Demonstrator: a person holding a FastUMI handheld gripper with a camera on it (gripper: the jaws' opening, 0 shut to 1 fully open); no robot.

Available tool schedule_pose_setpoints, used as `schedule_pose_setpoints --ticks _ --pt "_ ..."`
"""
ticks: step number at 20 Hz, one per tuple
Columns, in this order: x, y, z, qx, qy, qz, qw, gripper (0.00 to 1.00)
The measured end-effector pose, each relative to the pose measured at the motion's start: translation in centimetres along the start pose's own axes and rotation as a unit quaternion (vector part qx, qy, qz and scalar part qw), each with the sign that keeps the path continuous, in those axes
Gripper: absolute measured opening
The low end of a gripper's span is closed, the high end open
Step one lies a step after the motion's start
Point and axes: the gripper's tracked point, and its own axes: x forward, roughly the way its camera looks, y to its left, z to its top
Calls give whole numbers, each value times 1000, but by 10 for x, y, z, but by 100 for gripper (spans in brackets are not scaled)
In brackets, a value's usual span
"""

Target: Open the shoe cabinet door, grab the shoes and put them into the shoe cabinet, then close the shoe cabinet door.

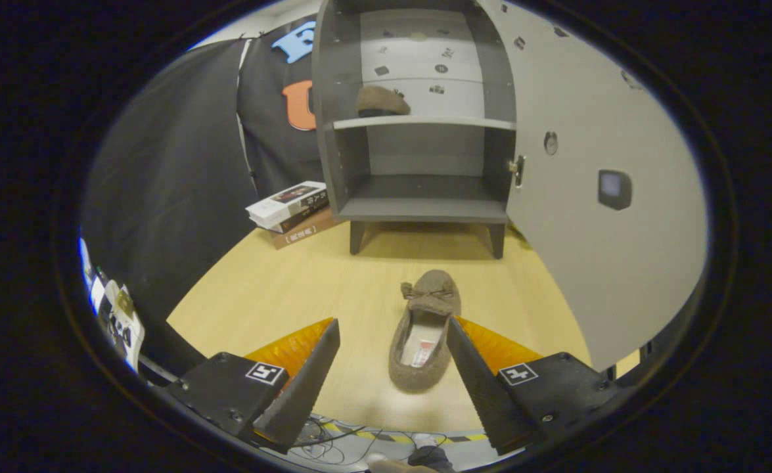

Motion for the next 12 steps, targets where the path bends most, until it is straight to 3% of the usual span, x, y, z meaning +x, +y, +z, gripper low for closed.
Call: schedule_pose_setpoints --ticks 6,12 --pt "102 -13 -29 42 65 -14 997 100" --pt "156 -16 -21 58 91 -12 994 100"
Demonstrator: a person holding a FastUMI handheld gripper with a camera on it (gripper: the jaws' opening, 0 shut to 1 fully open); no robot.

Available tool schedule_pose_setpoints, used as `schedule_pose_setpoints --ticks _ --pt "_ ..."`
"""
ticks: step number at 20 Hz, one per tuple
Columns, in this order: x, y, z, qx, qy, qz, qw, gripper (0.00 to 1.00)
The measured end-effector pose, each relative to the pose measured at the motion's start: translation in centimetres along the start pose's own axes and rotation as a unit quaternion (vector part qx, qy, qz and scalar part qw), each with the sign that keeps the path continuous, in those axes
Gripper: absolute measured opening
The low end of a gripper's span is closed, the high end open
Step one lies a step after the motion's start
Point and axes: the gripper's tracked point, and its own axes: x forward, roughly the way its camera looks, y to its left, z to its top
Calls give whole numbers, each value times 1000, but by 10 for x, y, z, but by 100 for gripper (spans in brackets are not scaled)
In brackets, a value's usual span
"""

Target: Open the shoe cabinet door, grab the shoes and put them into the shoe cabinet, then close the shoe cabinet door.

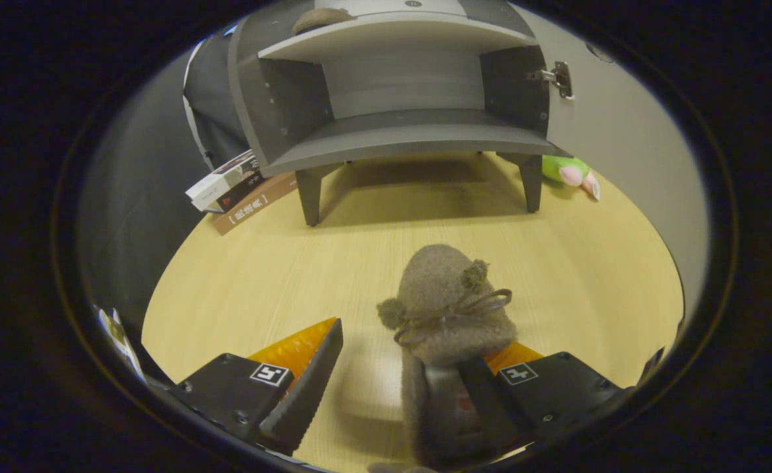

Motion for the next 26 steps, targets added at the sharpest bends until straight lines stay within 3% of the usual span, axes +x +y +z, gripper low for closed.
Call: schedule_pose_setpoints --ticks 2,7,8,14,19,26 --pt "6 2 2 -6 6 8 1000 100" --pt "14 -10 1 -20 10 7 1000 61" --pt "15 -2 0 -16 17 25 999 53" --pt "3 9 1 -32 32 48 998 7" --pt "-39 20 20 -49 2 57 997 6" --pt "-137 33 95 -50 -72 60 994 7"
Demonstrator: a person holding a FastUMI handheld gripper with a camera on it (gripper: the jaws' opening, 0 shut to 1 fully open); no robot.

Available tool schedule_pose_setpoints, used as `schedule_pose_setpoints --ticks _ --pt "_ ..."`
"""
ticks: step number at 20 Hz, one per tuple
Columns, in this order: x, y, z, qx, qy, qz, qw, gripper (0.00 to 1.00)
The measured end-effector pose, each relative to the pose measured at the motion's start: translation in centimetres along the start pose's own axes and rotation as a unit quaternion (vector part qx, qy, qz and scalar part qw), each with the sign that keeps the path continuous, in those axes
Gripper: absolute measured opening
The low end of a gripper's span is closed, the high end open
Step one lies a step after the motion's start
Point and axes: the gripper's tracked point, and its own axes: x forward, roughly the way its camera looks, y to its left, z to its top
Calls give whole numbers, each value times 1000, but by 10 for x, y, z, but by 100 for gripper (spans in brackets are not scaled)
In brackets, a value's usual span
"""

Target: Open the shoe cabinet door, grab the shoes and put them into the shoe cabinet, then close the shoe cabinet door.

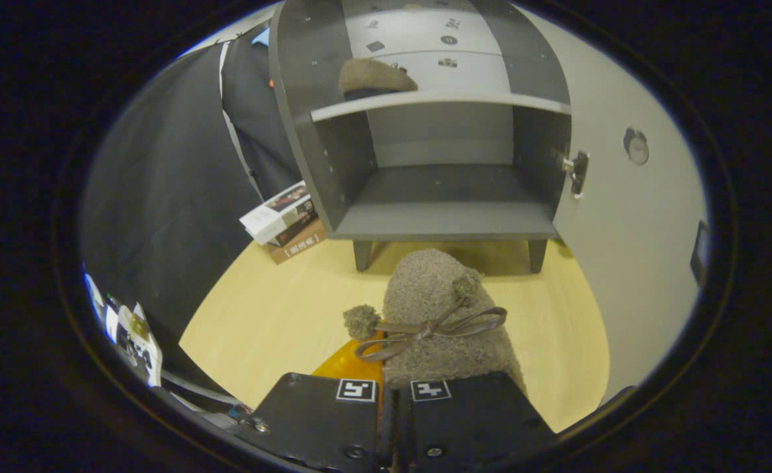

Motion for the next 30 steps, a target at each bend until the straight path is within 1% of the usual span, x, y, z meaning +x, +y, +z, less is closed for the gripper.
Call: schedule_pose_setpoints --ticks 3,6,9,13,15,18,23,26,30 --pt "-43 4 42 -8 -45 -14 999 7" --pt "-71 12 82 -6 -75 -21 997 7" --pt "-99 14 127 -27 -117 -37 992 6" --pt "-116 25 184 -42 -159 -49 985 7" --pt "-118 27 213 -49 -176 -51 982 7" --pt "-110 29 257 -57 -198 -56 977 7" --pt "-79 21 327 -67 -227 -69 969 7" --pt "-45 14 358 -63 -227 -66 970 7" --pt "5 -9 396 -60 -229 -79 968 7"
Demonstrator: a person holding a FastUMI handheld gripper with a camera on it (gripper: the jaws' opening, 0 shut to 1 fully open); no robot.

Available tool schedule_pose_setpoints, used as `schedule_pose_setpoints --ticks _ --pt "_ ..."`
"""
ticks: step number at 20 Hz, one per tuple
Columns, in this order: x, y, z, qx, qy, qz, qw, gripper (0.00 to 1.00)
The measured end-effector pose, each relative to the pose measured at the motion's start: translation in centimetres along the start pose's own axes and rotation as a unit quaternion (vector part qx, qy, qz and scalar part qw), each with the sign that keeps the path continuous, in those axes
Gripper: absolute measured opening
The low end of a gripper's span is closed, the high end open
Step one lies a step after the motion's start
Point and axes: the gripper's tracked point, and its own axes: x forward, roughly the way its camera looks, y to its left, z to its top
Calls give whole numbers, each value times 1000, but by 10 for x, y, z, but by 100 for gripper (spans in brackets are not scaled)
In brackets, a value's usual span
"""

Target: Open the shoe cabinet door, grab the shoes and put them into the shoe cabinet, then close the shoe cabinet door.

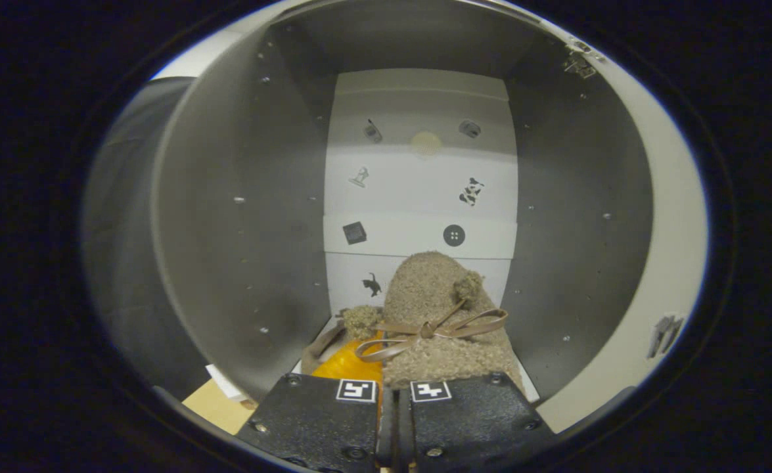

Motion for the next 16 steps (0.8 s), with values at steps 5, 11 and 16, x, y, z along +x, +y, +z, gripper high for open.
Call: schedule_pose_setpoints --ticks 5,11,16 --pt "78 -25 -19 36 36 -15 999 6" --pt "128 -39 -63 83 92 -36 992 7" --pt "143 -33 -80 79 155 -37 984 12"
